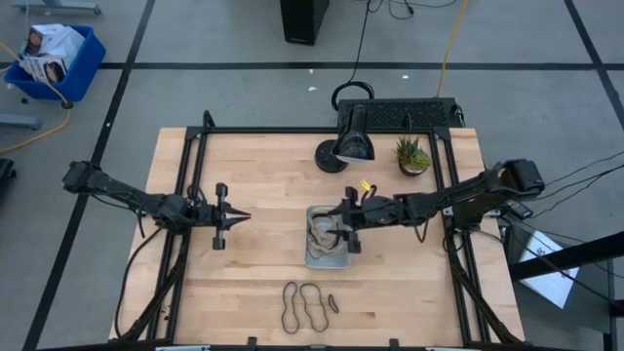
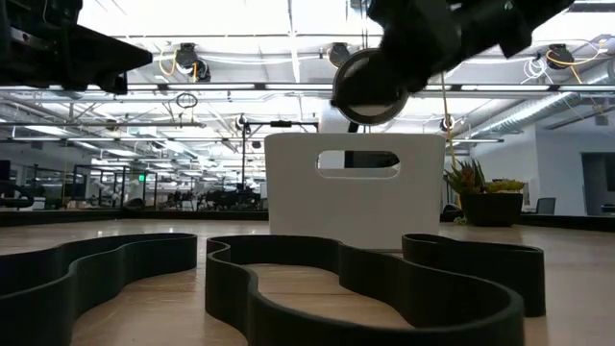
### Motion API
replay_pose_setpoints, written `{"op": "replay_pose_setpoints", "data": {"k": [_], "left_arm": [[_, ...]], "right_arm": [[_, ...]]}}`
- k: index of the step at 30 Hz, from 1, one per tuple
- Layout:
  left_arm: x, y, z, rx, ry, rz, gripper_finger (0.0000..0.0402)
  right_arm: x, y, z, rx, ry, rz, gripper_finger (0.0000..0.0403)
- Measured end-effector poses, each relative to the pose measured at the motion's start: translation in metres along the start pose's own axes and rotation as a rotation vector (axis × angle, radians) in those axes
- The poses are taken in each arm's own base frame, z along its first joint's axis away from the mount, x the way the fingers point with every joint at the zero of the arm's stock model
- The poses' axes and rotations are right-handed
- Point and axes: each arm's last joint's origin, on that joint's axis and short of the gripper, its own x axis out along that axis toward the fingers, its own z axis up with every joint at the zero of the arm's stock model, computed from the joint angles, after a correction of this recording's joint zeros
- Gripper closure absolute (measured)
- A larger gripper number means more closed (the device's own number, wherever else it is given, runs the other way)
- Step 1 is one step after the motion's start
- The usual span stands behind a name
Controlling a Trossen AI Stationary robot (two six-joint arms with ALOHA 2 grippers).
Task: Pick and place rubber bands into bin
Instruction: Put the black rubber band into the gray container
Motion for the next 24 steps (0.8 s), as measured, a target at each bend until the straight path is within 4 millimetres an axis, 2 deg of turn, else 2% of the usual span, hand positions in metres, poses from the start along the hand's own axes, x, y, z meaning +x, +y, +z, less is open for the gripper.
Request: {"op": "replay_pose_setpoints", "data": {"k": [5,10,11,17,24], "left_arm": [[0.004,-0.002,-0.003,-0.008,0.162,-0.034,0.0366],[0.012,-0.006,0.004,-0.046,0.221,-0.083,0.0366],[0.014,-0.007,0.005,-0.053,0.228,-0.089,0.0367],[0.031,-0.015,0.016,-0.106,0.248,-0.114,0.0396],[0.067,-0.038,0.033,-0.083,0.305,-0.186,0.0397]], "right_arm": [[-0.024,0.01,0.012,-0.066,-0.05,0.041,0.0252],[-0.044,0.019,0.004,-0.147,-0.103,0.08,0.0373],[-0.047,0.02,0.002,-0.163,-0.11,0.086,0.0387],[-0.064,0.015,-0.016,-0.175,-0.128,0.077,0.0395],[-0.084,-0.001,-0.038,-0.18,-0.2,0.026,0.04]]}}
